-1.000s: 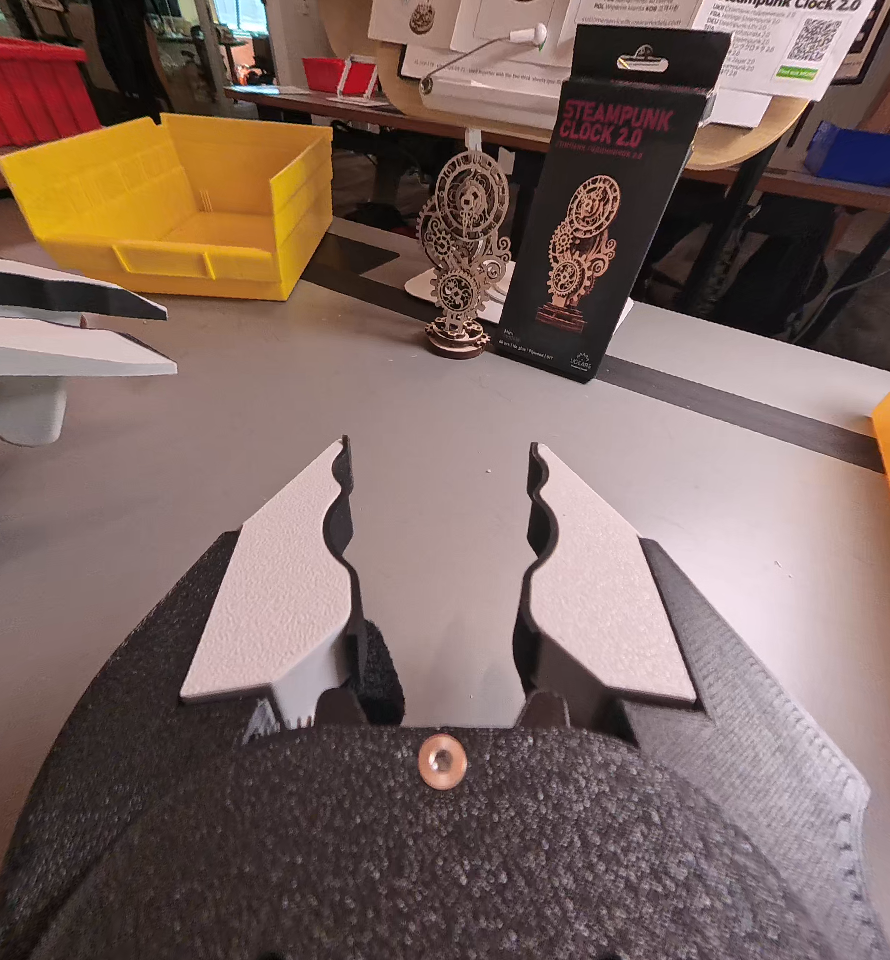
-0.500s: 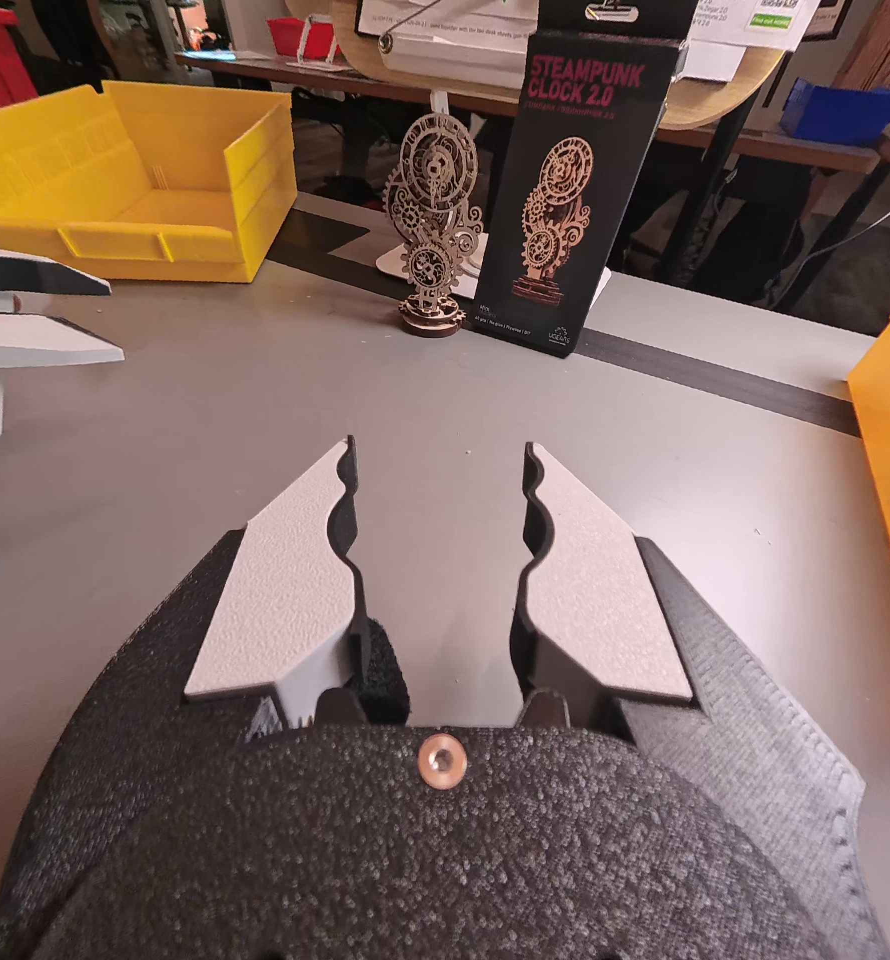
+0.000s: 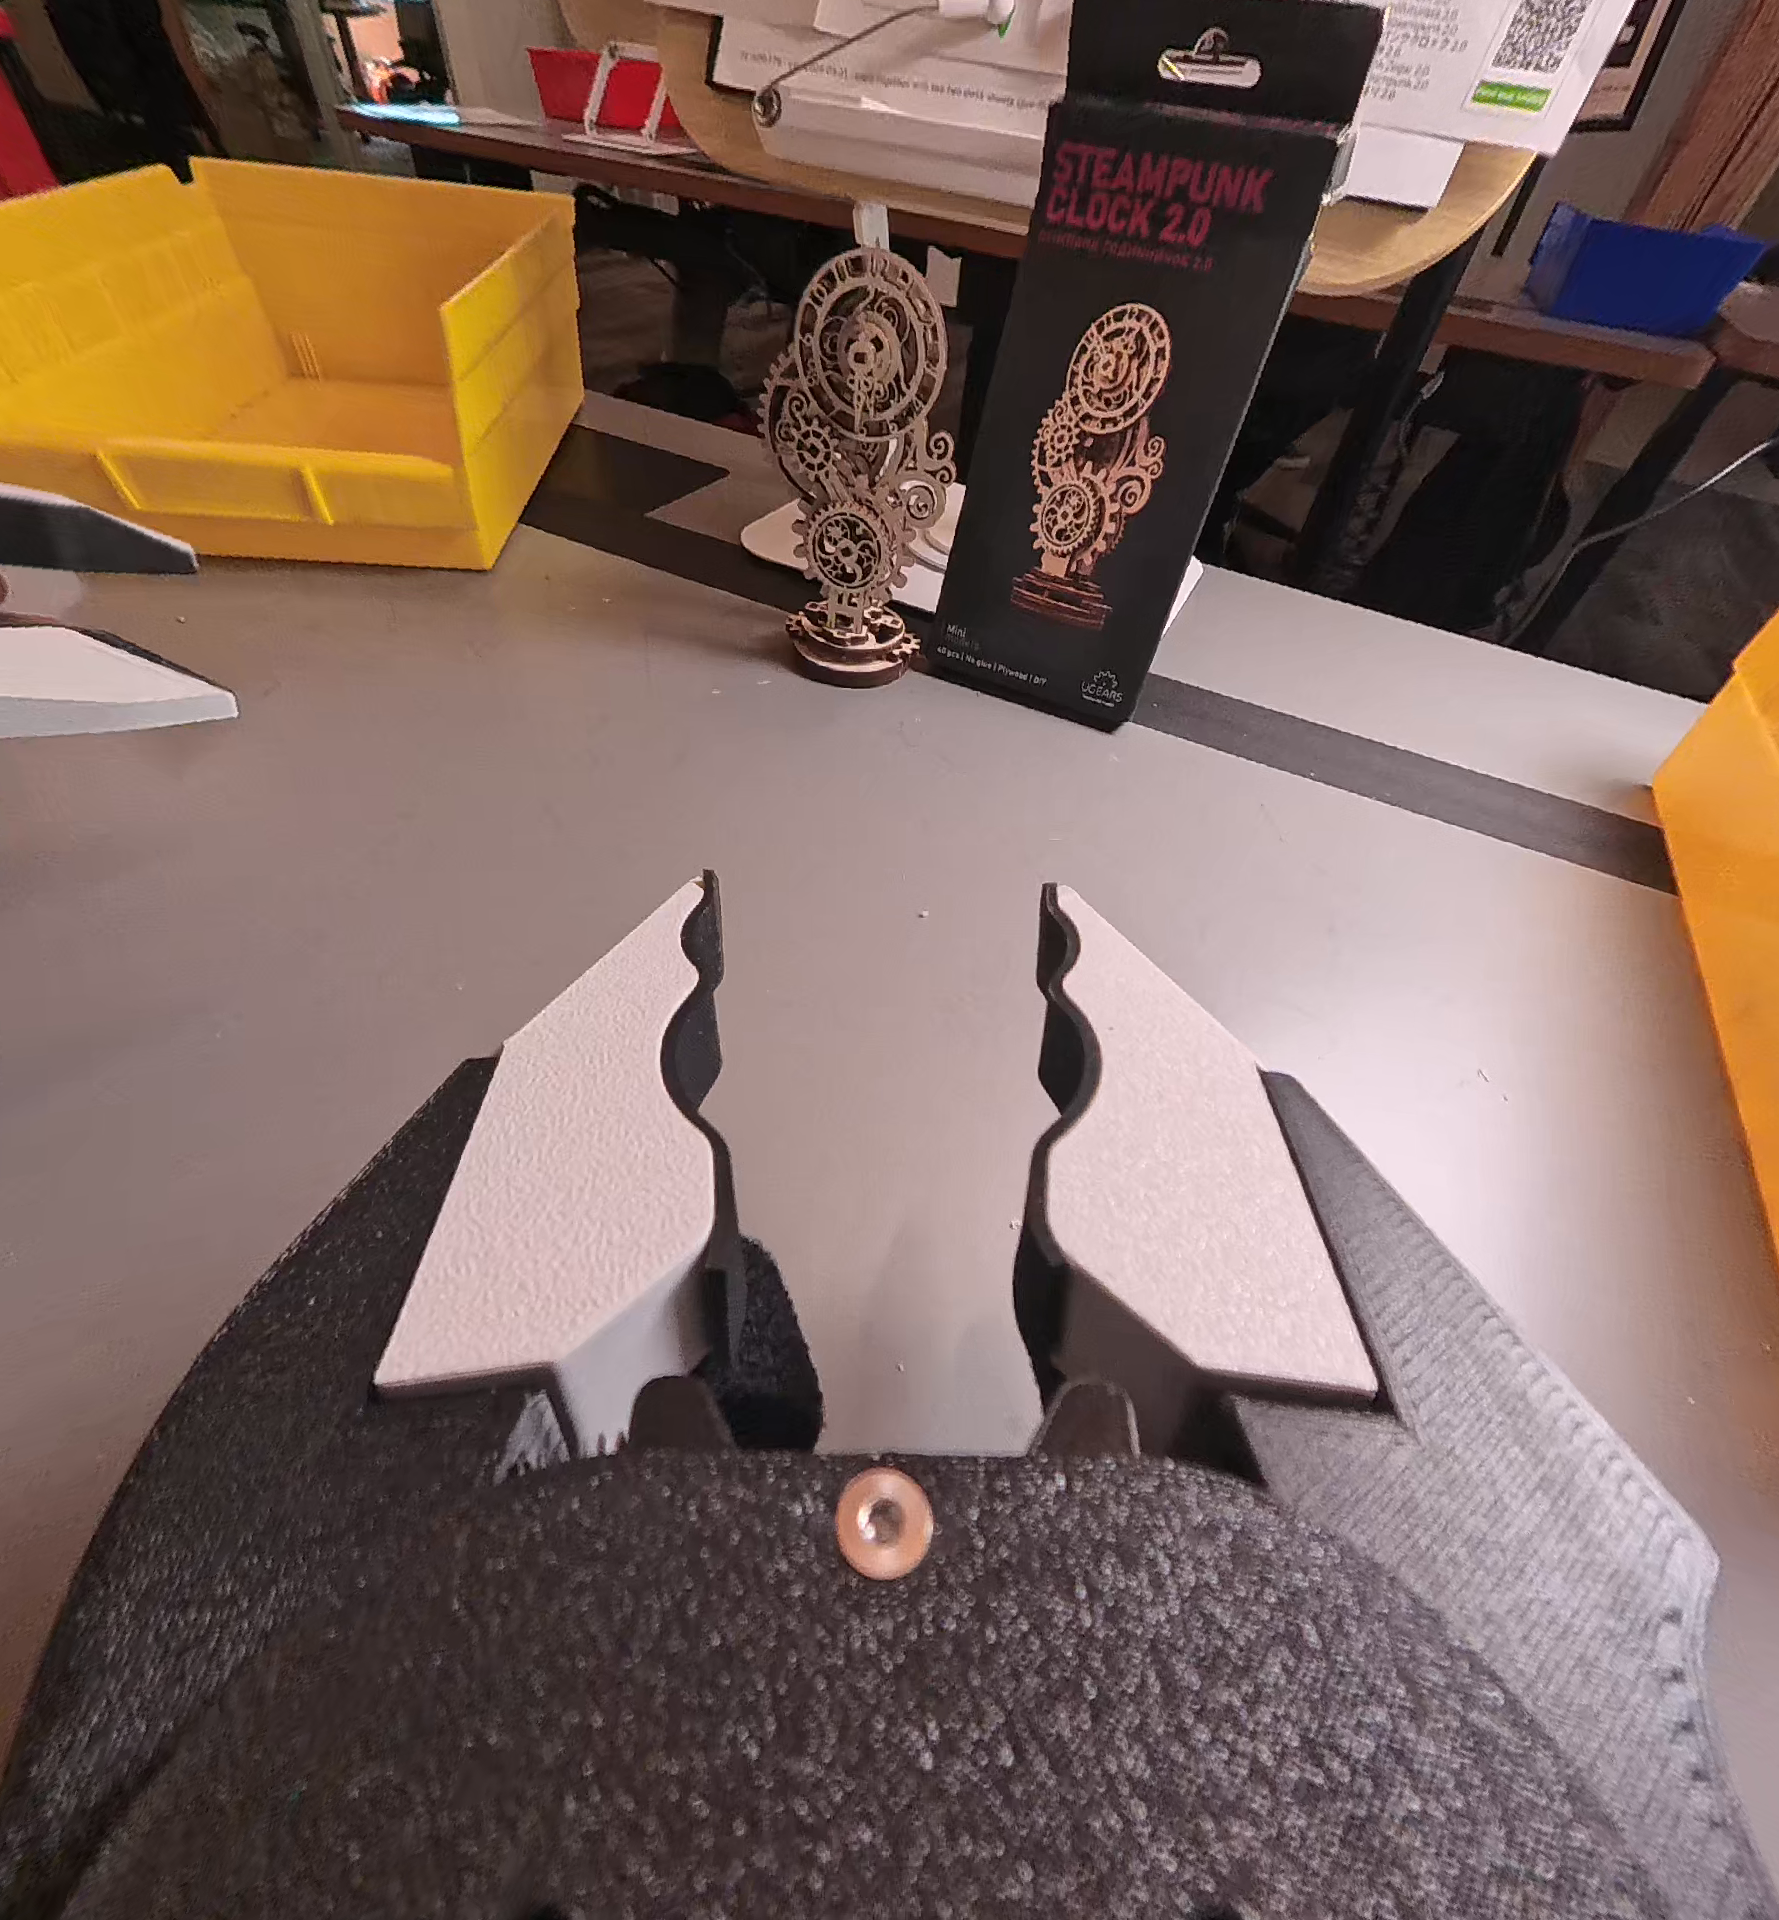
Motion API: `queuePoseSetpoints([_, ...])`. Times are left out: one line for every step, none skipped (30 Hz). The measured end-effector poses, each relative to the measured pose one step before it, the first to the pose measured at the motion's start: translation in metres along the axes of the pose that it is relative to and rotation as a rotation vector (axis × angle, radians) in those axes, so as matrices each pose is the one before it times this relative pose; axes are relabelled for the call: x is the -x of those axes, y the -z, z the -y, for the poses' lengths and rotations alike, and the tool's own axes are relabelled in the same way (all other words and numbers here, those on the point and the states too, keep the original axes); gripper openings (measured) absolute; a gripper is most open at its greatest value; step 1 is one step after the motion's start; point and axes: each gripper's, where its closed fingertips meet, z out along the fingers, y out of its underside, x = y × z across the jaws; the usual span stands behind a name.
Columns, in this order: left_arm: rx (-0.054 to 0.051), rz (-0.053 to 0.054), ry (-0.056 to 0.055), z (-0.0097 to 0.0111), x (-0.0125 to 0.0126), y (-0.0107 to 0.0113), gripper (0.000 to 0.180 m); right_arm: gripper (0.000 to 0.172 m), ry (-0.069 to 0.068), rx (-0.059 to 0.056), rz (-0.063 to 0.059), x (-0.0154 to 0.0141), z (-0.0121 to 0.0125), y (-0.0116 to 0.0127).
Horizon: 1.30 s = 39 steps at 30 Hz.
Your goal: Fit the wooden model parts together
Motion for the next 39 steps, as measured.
queuePoseSetpoints([-0.005, 0.0087, -0.0121, 0.00085, 0.00037, 0.00051, 0.064, 0.059, 0.0049, -0.0046, -0.0022, 0.00027, 0.00111, 0.00059])
queuePoseSetpoints([-0.0023, 0.0058, -0.0099, 0.00041, 0.00024, 0.00019, 0.064, 0.059, 0.0044, -0.0042, -0.0041, -0.00022, 0.00098, 0.00046])
queuePoseSetpoints([0.0001, 0.0048, -0.0065, -0.00005, 0.0004, -0.00008, 0.065, 0.059, 0.0035, -0.0043, -0.0049, -0.00048, 0.00068, 0.00039])
queuePoseSetpoints([0.0002, 0.0026, -0.0028, -0.00026, 0.0003, -0.00021, 0.065, 0.059, 0.0023, -0.003, -0.0049, -0.0007, 0.00043, 0.00021])
queuePoseSetpoints([-0.0003, -0.001, 0.0004, -0.00035, 0.0001, -0.00018, 0.065, 0.059, 0.0007, -0.0011, -0.0036, -0.00063, 0.0, 0.00007])
queuePoseSetpoints([-0.0014, -0.0019, 0.0018, 0.0001, 0.0, -0.0002, 0.066, 0.059, -0.0013, -0.0029, 0.0005, -0.0001, 0.00031, 0.0001])
queuePoseSetpoints([-0.0016, -0.0024, 0.0006, 0.0003, -0.00007, -0.00005, 0.067, 0.059, -0.0026, -0.0066, 0.0037, 0.00056, 0.00103, 0.00031])
queuePoseSetpoints([-0.0025, -0.0016, -0.0012, 0.00059, -0.00018, 0.00011, 0.067, 0.059, -0.0017, -0.0061, 0.0013, 0.00036, 0.00128, 0.00041])
queuePoseSetpoints([-0.0035, -0.0009, -0.003, 0.00082, -0.00043, 0.00024, 0.068, 0.059, 0.0023, -0.0042, 0.0031, 0.00101, 0.00095, 0.00026])
queuePoseSetpoints([-0.0038, 0.0003, -0.0046, 0.00078, -0.00035, 0.00023, 0.068, 0.059, 0.0034, -0.0034, 0.0031, 0.00113, 0.00069, 0.00014])
queuePoseSetpoints([-0.0032, 0.0013, -0.0057, 0.00051, -0.00044, 0.00028, 0.068, 0.059, 0.0038, -0.0025, 0.0033, 0.0014, 0.00052, 0.00008])
queuePoseSetpoints([-0.0011, 0.0011, -0.004, 0.00014, -0.00031, 0.00026, 0.068, 0.059, 0.005, -0.0018, 0.002, 0.00125, 0.00024, 0.00012])
queuePoseSetpoints([0.0007, -0.0002, -0.0002, -0.00009, -0.00021, 0.00009, 0.068, 0.059, 0.0052, -0.002, -0.0009, 0.00055, 0.00032, 0.00022])
queuePoseSetpoints([0.0013, -0.0006, 0.0023, -0.00024, 0.00001, -0.00018, 0.067, 0.059, 0.0042, -0.0031, -0.0034, 0.0001, 0.00043, 0.00029])
queuePoseSetpoints([0.0027, 0.0007, 0.0027, -0.0007, 0.0004, -0.00039, 0.067, 0.058, 0.0025, -0.0032, -0.0036, -0.00028, 0.00059, 0.00033])
queuePoseSetpoints([0.0022, 0.0009, 0.0036, -0.00068, 0.0006, -0.00027, 0.067, 0.058, 0.0001, -0.0023, -0.0037, -0.00041, 0.00023, 0.00032])
queuePoseSetpoints([0.002, -0.0011, 0.0052, -0.00057, 0.00032, -0.00019, 0.066, 0.058, -0.0016, -0.0003, -0.002, -0.00033, -0.00011, 0.00009])
queuePoseSetpoints([0.0017, -0.0022, 0.0062, -0.00006, 0.00025, -0.00001, 0.065, 0.058, -0.0028, 0.0007, 0.0001, -0.00004, -0.0003, -0.00012])
queuePoseSetpoints([-0.0011, -0.0024, 0.0047, 0.00055, 0.00001, 0.00022, 0.065, 0.058, -0.0029, 0.0004, 0.002, 0.00027, -0.00024, -0.00023])
queuePoseSetpoints([-0.0026, -0.0008, 0.0018, 0.00094, -0.00004, 0.00035, 0.064, 0.058, -0.0022, 0.0016, 0.0036, 0.00064, -0.00054, -0.00032])
queuePoseSetpoints([-0.0034, 0.0007, -0.0015, 0.00092, -0.00006, 0.00055, 0.064, 0.058, -0.0011, 0.0019, 0.0046, 0.00091, -0.00046, -0.00028])
queuePoseSetpoints([-0.0038, 0.0006, -0.0033, 0.00098, -0.00024, 0.00057, 0.064, 0.058, 0.0002, 0.001, 0.0041, 0.00105, -0.00021, -0.00029])
queuePoseSetpoints([-0.0031, 0.0006, -0.003, 0.00074, -0.00031, 0.00038, 0.063, 0.058, 0.0025, -0.0005, 0.0024, 0.00088, 0.00013, 0.00008])
queuePoseSetpoints([-0.0007, -0.0009, -0.0022, 0.00011, -0.00047, 0.00004, 0.063, 0.058, 0.0045, -0.0013, -0.0008, 0.00042, 0.00032, 0.00021])
queuePoseSetpoints([0.0023, 0.0009, 0.0, -0.00062, -0.00007, -0.00029, 0.062, 0.057, 0.0042, -0.0011, -0.0032, -0.00016, 0.00035, 0.00034])
queuePoseSetpoints([0.0028, -0.0004, 0.0005, -0.00093, -0.00013, -0.00056, 0.062, 0.057, 0.0015, -0.0012, -0.0038, -0.00059, 0.0002, 0.00029])
queuePoseSetpoints([0.0045, -0.0008, 0.0013, -0.00125, 0.00003, -0.0006, 0.062, 0.057, -0.0024, -0.0009, -0.0026, -0.00057, 0.00021, 0.00025])
queuePoseSetpoints([0.0043, -0.0018, 0.0032, -0.00105, -0.00003, -0.00051, 0.062, 0.057, -0.0046, 0.0003, -0.0007, -0.00059, -0.00005, 0.0001])
queuePoseSetpoints([0.001, -0.0021, 0.0044, -0.00022, -0.00004, -0.00016, 0.061, 0.057, -0.0042, 0.0001, 0.0, -0.00032, -0.00008, -0.00006])
queuePoseSetpoints([-0.0013, -0.0013, 0.0032, 0.00059, 0.00006, 0.00025, 0.061, 0.057, -0.0023, -0.0007, 0.0012, -0.00002, 0.00004, 0.0])
queuePoseSetpoints([-0.003, 0.0004, 0.0015, 0.00086, 0.00028, 0.00047, 0.061, 0.057, -0.0012, -0.0004, 0.0021, 0.00025, 0.00003, 0.00002])
queuePoseSetpoints([-0.0038, 0.0021, 0.0004, 0.00092, 0.00053, 0.00062, 0.061, 0.057, -0.0006, 0.0008, 0.0022, 0.00053, -0.00016, -0.0001])
queuePoseSetpoints([-0.0017, 0.0021, 0.0005, 0.00038, 0.00047, 0.00051, 0.06, 0.057, 0.0003, 0.0009, 0.0021, 0.00064, -0.00017, -0.00001])
queuePoseSetpoints([-0.0006, 0.0015, 0.0013, 0.00001, 0.00047, 0.00019, 0.06, 0.057, 0.0012, -0.0006, 0.001, 0.00047, 0.00011, 0.00004])
queuePoseSetpoints([0.0002, 0.0004, 0.002, -0.00023, 0.00021, -0.00008, 0.06, 0.057, 0.0016, -0.0011, -0.0007, 0.00018, 0.00033, 0.00026])
queuePoseSetpoints([0.0019, -0.0011, 0.0029, -0.00049, 0.00016, -0.00033, 0.059, 0.057, 0.0006, -0.0021, -0.0024, -0.00038, 0.0005, 0.00035])
queuePoseSetpoints([0.0025, -0.0022, 0.0031, -0.00075, -0.00012, -0.00041, 0.059, 0.057, -0.001, -0.0028, -0.0021, -0.00055, 0.00057, 0.00027])
queuePoseSetpoints([0.0026, -0.0025, 0.0025, -0.00063, -0.00023, -0.00046, 0.059, 0.057, -0.0024, -0.0016, -0.0024, -0.00075, 0.0002, 0.00018])
queuePoseSetpoints([0.0011, -0.0023, 0.0024, -0.0004, -0.00034, -0.00022, 0.059, 0.057, -0.0031, -0.0001, -0.0015, -0.00075, -0.00016, -0.00005])
